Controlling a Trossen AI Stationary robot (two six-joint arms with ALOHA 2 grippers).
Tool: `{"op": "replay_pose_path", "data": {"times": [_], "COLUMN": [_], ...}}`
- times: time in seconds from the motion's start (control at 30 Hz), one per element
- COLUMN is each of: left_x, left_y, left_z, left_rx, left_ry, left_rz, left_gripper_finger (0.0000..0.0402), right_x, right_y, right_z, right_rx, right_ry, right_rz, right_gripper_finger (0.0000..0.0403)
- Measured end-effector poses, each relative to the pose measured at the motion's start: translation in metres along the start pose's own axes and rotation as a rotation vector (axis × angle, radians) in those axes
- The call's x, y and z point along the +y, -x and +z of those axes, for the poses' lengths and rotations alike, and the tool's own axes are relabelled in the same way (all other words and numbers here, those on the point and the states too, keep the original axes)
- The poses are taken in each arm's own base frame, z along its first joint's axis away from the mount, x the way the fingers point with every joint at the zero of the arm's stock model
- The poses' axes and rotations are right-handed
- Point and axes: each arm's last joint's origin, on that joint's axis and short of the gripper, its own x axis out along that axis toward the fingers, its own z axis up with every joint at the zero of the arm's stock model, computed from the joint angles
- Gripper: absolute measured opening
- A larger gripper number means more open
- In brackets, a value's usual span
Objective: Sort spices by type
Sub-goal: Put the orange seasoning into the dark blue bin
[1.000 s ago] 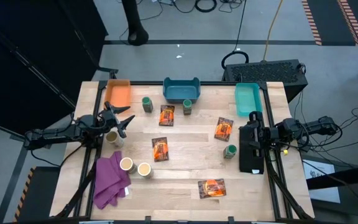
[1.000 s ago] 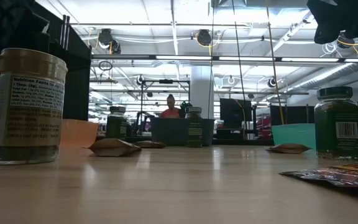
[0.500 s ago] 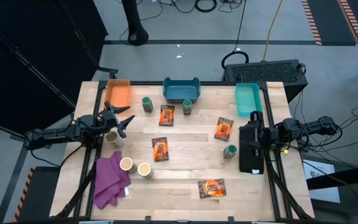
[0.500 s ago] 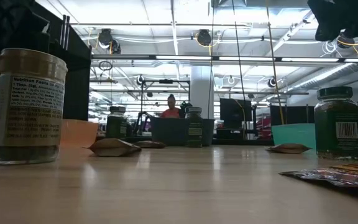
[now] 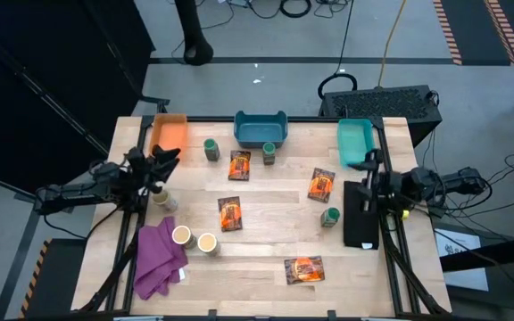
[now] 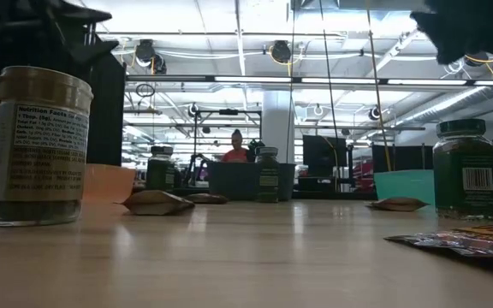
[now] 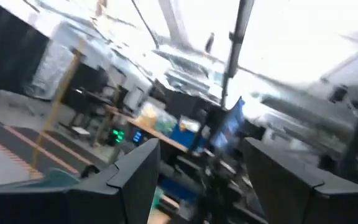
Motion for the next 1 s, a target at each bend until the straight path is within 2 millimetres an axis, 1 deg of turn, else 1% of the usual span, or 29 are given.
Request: {"op": "replay_pose_path", "data": {"times": [0.1, 0.2, 0.33, 0.43, 0.57, 0.67, 0.8, 0.9, 1.0], "left_x": [-0.002, -0.004, -0.008, -0.012, -0.019, -0.022, -0.024, -0.024, -0.024], "left_y": [-0.004, -0.011, -0.022, -0.033, -0.054, -0.070, -0.091, -0.105, -0.117], "left_z": [0.002, 0.004, 0.008, 0.012, 0.017, 0.018, 0.015, 0.008, 0.003], "left_rx": [0.029, 0.050, 0.034, 0.051, 0.088, 0.133, 0.256, 0.339, 0.380], "left_ry": [-0.011, -0.059, -0.118, -0.154, -0.183, -0.207, -0.271, -0.291, -0.302], "left_rz": [-0.013, 0.004, 0.018, 0.026, 0.044, 0.064, 0.118, 0.170, 0.183], "left_gripper_finger": [0.0237, 0.0237, 0.0237, 0.0237, 0.0237, 0.0237, 0.0237, 0.0237, 0.0237], "right_x": [-0.003, -0.007, -0.011, -0.012, -0.014, -0.015, -0.017, -0.020, -0.023], "right_y": [-0.004, -0.011, -0.024, -0.036, -0.053, -0.067, -0.083, -0.094, -0.102], "right_z": [0.012, 0.027, 0.043, 0.051, 0.061, 0.066, 0.070, 0.070, 0.066], "right_rx": [-0.017, -0.018, 0.075, 0.142, 0.194, 0.255, 0.329, 0.395, 0.469], "right_ry": [-0.012, -0.015, -0.022, -0.018, 0.002, 0.037, 0.051, 0.044, 0.024], "right_rz": [-0.017, -0.060, -0.159, -0.221, -0.288, -0.334, -0.381, -0.409, -0.442], "right_gripper_finger": [0.0217, 0.0217, 0.0217, 0.0217, 0.0217, 0.0217, 0.0217, 0.0217, 0.0217]}}
